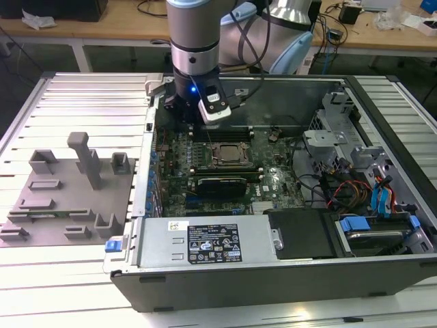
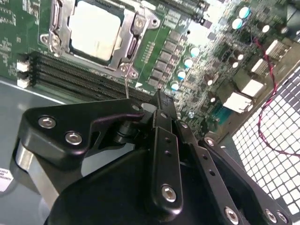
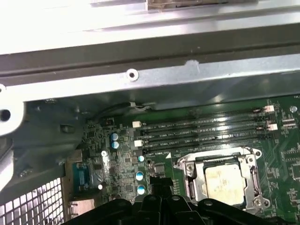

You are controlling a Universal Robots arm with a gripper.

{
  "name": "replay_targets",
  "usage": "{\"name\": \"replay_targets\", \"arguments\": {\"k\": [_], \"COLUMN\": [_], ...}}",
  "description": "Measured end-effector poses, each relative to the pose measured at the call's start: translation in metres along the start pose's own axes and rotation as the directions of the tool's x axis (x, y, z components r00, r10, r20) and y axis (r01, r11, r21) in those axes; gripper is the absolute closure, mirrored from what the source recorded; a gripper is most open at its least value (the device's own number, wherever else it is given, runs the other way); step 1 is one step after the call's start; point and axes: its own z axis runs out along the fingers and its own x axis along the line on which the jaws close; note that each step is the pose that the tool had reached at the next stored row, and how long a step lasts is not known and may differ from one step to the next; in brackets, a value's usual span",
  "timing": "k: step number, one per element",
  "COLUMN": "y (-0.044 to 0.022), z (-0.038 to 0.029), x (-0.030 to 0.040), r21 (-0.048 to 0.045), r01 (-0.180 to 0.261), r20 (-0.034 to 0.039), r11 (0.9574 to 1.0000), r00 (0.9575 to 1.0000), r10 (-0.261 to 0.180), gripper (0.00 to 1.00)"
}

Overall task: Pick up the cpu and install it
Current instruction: 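Install the first cpu locking lever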

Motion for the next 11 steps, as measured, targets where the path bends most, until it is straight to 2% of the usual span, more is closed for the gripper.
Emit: {"name": "replay_targets", "arguments": {"k": [2, 3, 6, 8, 9, 11], "y": [-0.0001, -0.0001, -0.0002, -0.0002, -0.0002, -0.0001], "z": [0.0000, 0.0000, 0.0000, 0.0000, 0.0000, 0.0000], "x": [0.0007, 0.0010, 0.0012, 0.0012, 0.0012, 0.0007], "r21": [-0.0270, -0.0461, -0.0827, -0.0985, -0.1092, -0.1121], "r01": [-0.001, -0.001, -0.002, -0.003, -0.003, -0.003], "r20": [-0.0028, -0.0052, -0.0096, -0.0117, -0.0130, -0.0135], "r11": [0.9996, 0.9989, 0.9966, 0.9951, 0.9940, 0.9937], "r00": [1.0000, 1.0000, 1.0000, 0.9999, 0.9999, 0.9999], "r10": [0.001, 0.001, 0.001, 0.002, 0.002, 0.002], "gripper": [0.89, 0.89, 0.89, 0.89, 0.89, 0.89]}}
